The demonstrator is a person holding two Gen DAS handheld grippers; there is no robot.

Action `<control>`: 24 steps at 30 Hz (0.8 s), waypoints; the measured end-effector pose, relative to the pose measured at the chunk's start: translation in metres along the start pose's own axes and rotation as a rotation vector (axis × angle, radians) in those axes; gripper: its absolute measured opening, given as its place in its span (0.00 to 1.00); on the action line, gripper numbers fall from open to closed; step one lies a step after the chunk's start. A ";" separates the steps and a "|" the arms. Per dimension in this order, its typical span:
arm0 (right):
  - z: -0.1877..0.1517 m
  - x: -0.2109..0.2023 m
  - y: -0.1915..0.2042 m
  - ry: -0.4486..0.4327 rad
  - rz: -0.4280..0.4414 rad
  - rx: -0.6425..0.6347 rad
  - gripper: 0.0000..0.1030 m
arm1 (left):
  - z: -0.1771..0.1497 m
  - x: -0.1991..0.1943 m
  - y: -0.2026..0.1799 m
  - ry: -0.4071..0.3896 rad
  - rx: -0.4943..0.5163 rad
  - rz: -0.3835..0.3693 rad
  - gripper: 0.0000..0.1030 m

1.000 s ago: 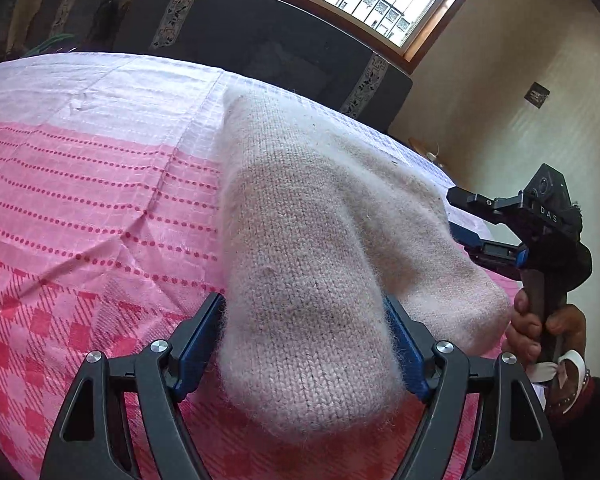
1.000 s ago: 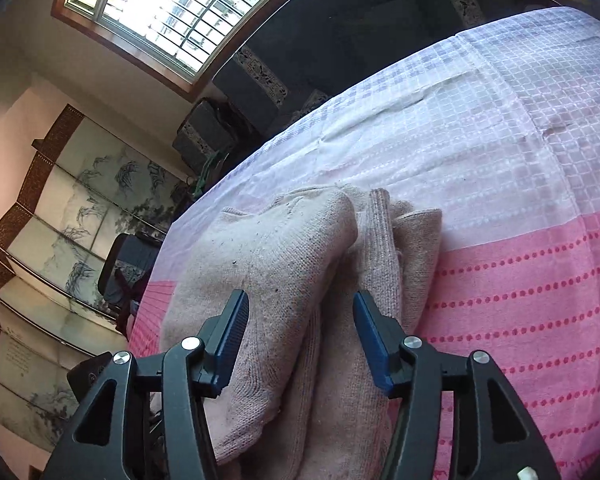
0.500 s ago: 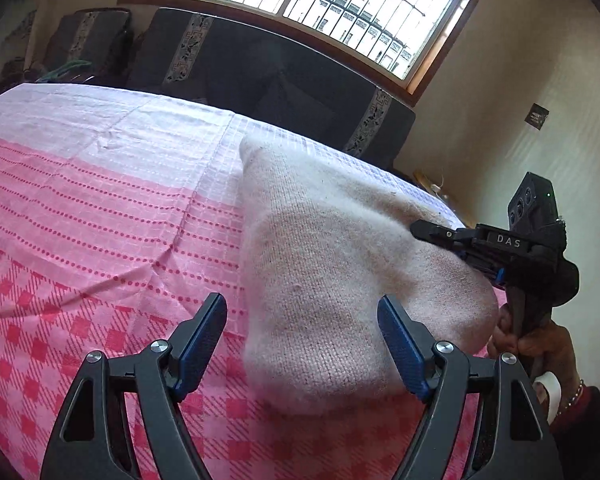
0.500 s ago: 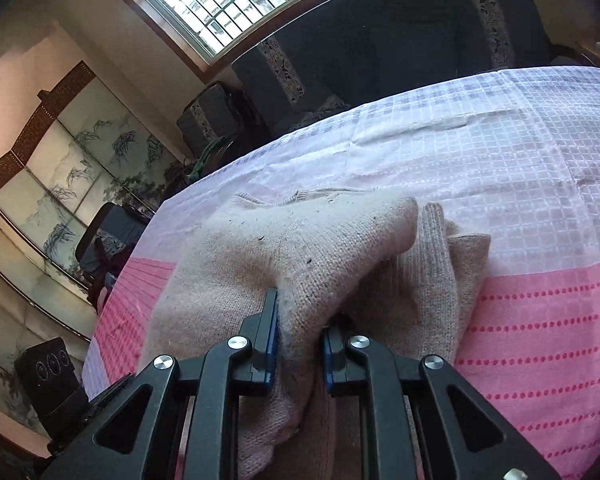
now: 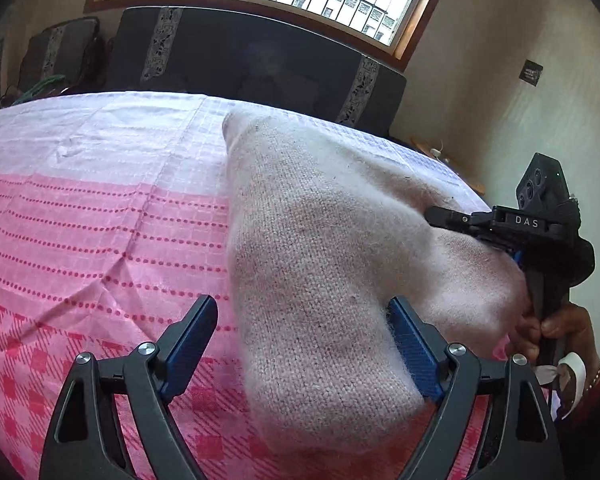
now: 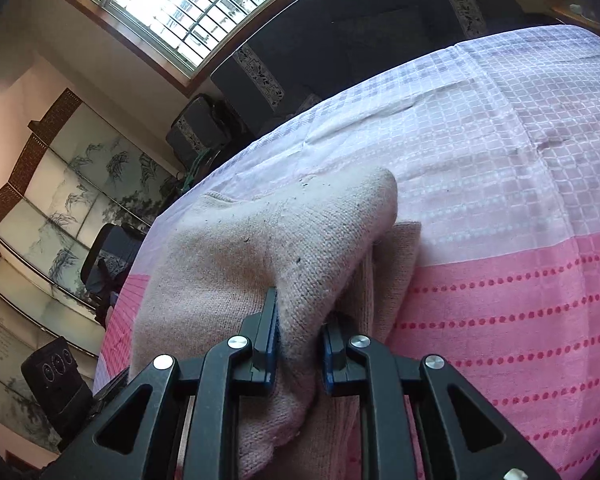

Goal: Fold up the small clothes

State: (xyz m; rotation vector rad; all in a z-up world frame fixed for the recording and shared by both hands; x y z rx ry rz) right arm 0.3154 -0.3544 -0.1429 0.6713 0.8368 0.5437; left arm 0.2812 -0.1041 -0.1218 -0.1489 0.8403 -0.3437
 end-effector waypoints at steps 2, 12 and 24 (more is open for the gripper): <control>-0.001 -0.014 0.000 -0.040 0.030 0.048 0.22 | 0.000 -0.001 0.011 -0.006 -0.057 -0.023 0.84; -0.071 -0.061 0.047 0.030 -0.022 -0.136 0.28 | 0.001 -0.011 0.032 -0.051 -0.160 -0.043 0.84; -0.089 -0.047 -0.011 0.039 0.124 0.233 0.08 | -0.009 -0.098 0.005 -0.092 0.042 -0.219 0.84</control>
Point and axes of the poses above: each gripper's, at about its wrist camera, not at the fingertips, and x roughly the way its jaws point, y to its left, z to its top, the point moved 6 cm from there along x, roughly the way its jaws point, and after that the axes turned 9 degrees about z, right-handed, at the moved point
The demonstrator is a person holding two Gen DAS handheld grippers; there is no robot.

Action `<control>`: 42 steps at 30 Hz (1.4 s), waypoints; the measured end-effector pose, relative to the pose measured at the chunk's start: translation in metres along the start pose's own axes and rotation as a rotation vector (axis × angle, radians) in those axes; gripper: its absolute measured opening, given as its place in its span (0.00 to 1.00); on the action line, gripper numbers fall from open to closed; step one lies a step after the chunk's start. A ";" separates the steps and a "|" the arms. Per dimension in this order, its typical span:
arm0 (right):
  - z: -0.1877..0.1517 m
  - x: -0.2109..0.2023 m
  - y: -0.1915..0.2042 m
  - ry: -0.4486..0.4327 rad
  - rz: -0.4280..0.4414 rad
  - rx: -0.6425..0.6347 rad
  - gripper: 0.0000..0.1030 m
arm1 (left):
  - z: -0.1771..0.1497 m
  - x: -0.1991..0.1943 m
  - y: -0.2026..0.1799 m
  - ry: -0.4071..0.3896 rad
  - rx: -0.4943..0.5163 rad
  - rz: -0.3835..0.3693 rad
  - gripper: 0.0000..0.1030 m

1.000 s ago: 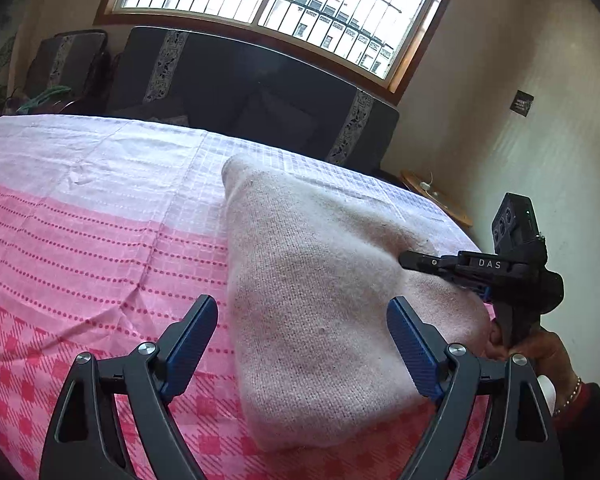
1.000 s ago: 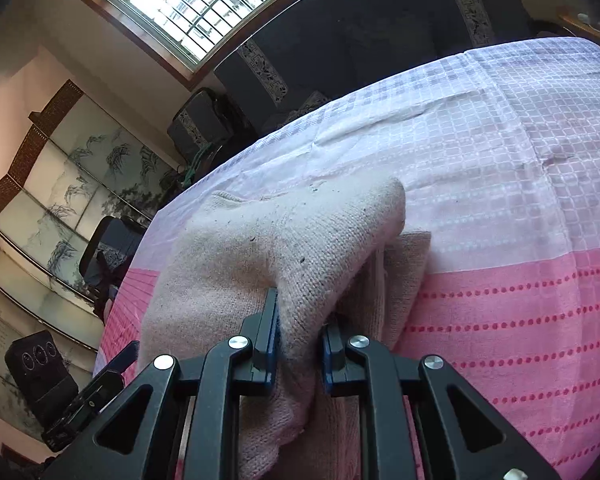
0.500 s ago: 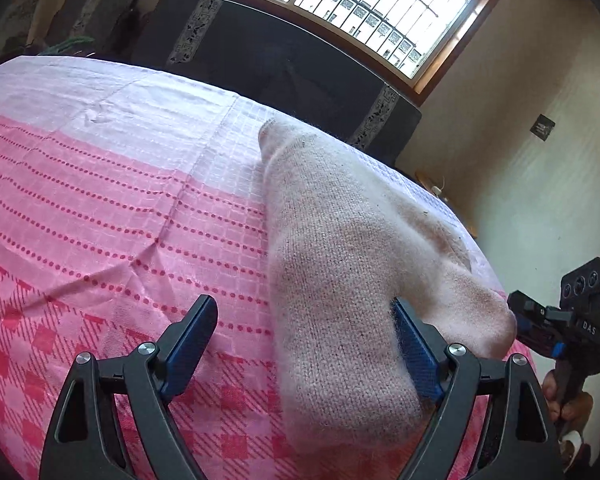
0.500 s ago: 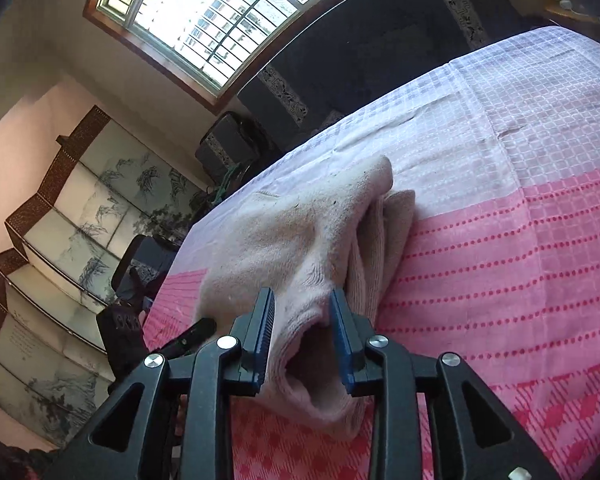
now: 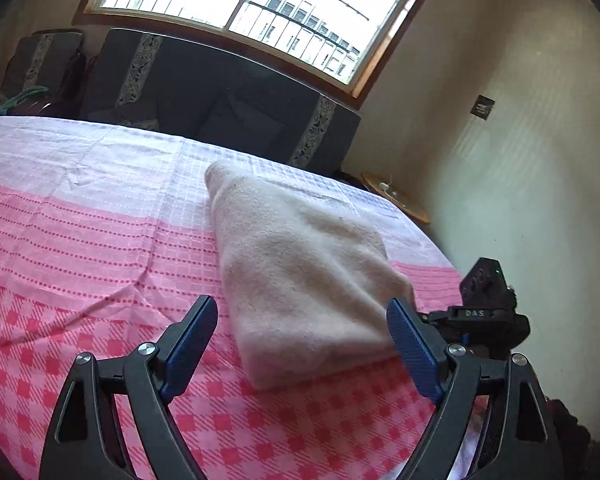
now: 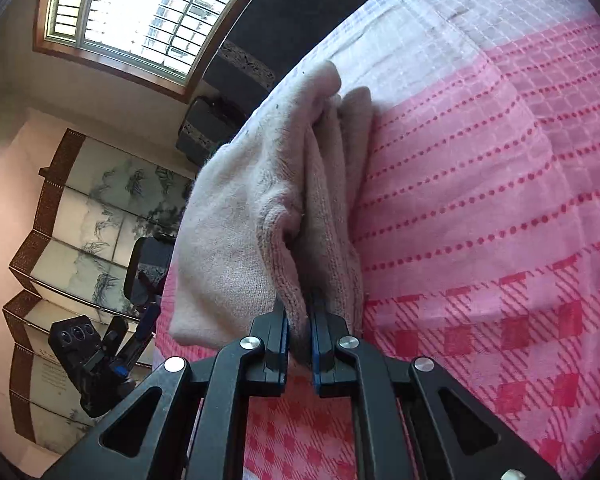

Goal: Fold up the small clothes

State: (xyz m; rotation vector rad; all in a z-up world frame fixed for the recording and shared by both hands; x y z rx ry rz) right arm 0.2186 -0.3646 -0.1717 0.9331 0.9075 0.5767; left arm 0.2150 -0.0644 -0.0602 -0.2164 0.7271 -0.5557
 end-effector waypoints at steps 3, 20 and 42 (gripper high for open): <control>0.001 -0.002 0.000 -0.025 0.031 0.004 0.08 | -0.027 0.010 -0.032 0.109 0.089 -0.081 0.84; -0.003 -0.001 -0.011 -0.030 0.039 0.016 0.05 | -0.024 0.060 0.010 0.131 -0.193 0.072 0.36; -0.008 0.005 -0.001 0.024 0.034 -0.005 0.12 | 0.028 0.075 0.007 0.058 -0.033 0.175 0.51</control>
Point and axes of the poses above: each gripper's, at about its wrist camera, not at the fingertips, and x roughly the way its jaws point, y to its left, z to its top, the point moved 6 cm from there along x, roughly the way its jaws point, and after that the axes turned 9 degrees about z, right-handed, at the moved point
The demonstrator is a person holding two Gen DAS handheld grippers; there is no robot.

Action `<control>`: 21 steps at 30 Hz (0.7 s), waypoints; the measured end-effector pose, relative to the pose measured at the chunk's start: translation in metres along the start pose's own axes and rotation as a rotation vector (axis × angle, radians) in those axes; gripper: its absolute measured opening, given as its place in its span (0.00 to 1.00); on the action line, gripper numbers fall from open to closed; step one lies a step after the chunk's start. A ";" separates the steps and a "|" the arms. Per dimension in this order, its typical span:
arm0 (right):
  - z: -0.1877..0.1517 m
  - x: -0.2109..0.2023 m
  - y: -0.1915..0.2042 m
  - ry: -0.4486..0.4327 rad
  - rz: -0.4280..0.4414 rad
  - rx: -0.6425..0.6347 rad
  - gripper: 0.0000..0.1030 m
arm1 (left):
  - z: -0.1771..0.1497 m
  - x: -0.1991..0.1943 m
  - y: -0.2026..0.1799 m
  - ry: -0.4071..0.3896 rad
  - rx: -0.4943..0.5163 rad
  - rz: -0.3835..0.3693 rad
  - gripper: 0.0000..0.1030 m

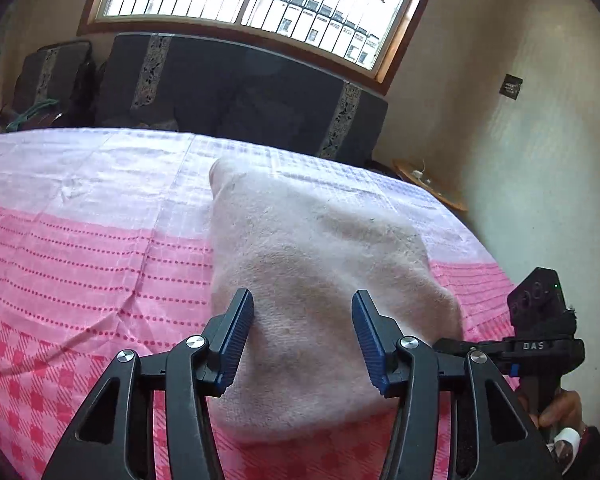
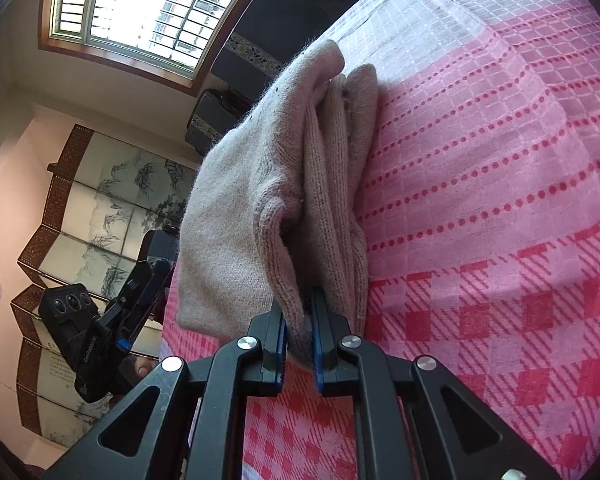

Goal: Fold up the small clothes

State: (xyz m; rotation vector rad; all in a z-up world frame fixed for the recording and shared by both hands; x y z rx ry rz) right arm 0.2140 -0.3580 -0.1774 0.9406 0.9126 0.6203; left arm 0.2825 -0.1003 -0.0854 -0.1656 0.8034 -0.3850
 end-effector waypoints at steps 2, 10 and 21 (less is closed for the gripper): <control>0.002 -0.004 0.002 0.001 0.029 0.006 0.19 | -0.009 0.016 0.026 0.050 -0.097 -0.032 0.52; 0.054 -0.006 0.025 -0.039 0.127 -0.007 0.65 | -0.021 0.023 0.027 0.077 -0.085 -0.062 0.60; 0.091 0.024 0.003 -0.095 -0.115 -0.072 0.07 | -0.020 0.023 0.032 0.066 -0.093 -0.016 0.60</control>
Point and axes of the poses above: each gripper's, at about its wrist camera, not at the fingertips, and x roughly the way its jaws point, y to its left, z to its top, the point moved 6 cm from there along x, roughly the way its jaws point, and after that the axes turned 9 degrees about z, right-handed, at the moved point
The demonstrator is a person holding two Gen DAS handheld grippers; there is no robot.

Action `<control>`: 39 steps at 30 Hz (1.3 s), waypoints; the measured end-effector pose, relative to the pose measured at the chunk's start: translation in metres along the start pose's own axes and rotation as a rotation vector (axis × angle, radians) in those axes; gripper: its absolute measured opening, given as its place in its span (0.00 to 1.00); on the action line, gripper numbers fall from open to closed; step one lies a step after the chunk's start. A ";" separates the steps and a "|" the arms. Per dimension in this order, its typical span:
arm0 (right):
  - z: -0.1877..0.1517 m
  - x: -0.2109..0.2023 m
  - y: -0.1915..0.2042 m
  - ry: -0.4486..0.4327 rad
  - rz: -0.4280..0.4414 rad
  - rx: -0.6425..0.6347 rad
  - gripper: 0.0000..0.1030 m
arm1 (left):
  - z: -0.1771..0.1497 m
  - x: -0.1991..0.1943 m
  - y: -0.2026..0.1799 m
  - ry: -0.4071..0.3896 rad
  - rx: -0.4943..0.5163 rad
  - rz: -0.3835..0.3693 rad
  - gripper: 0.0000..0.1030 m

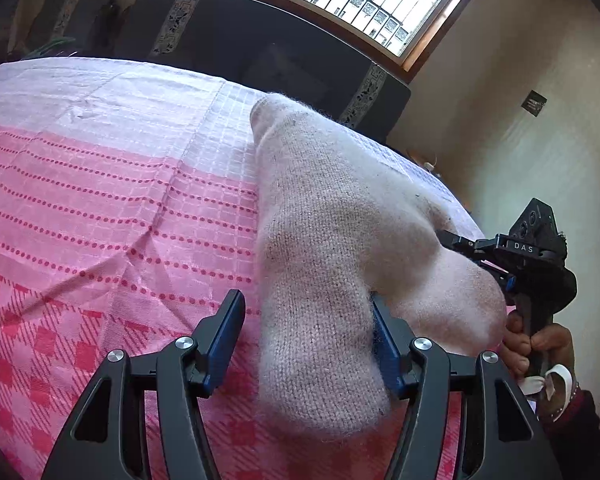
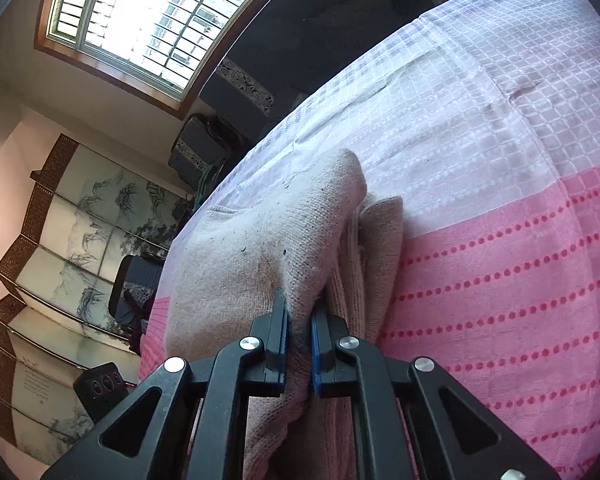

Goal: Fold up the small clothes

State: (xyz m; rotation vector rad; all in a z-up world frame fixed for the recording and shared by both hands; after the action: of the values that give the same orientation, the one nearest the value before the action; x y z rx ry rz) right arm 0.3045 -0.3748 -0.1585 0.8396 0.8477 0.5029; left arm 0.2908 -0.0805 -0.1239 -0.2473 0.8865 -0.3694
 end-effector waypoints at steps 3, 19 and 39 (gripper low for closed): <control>-0.005 -0.001 -0.003 -0.005 0.007 -0.001 0.07 | -0.001 -0.003 0.003 -0.008 0.001 0.004 0.61; -0.009 -0.006 0.000 -0.020 -0.046 -0.012 0.08 | -0.002 -0.006 0.017 -0.015 -0.047 -0.012 0.67; -0.095 -0.040 0.008 -0.022 -0.056 0.020 0.04 | -0.005 -0.016 0.021 -0.030 -0.026 0.039 0.70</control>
State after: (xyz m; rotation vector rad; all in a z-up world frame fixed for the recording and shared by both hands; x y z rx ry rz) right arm 0.2037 -0.3556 -0.1700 0.8362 0.8545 0.4363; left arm 0.2825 -0.0553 -0.1233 -0.2588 0.8656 -0.3169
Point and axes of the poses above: each gripper's, at about its wrist camera, not at the fingertips, and x roughly the way its jaws point, y to its left, z to its top, the point moved 6 cm from there along x, roughly the way its jaws point, and after that the axes turned 9 degrees about z, right-handed, at the moved point
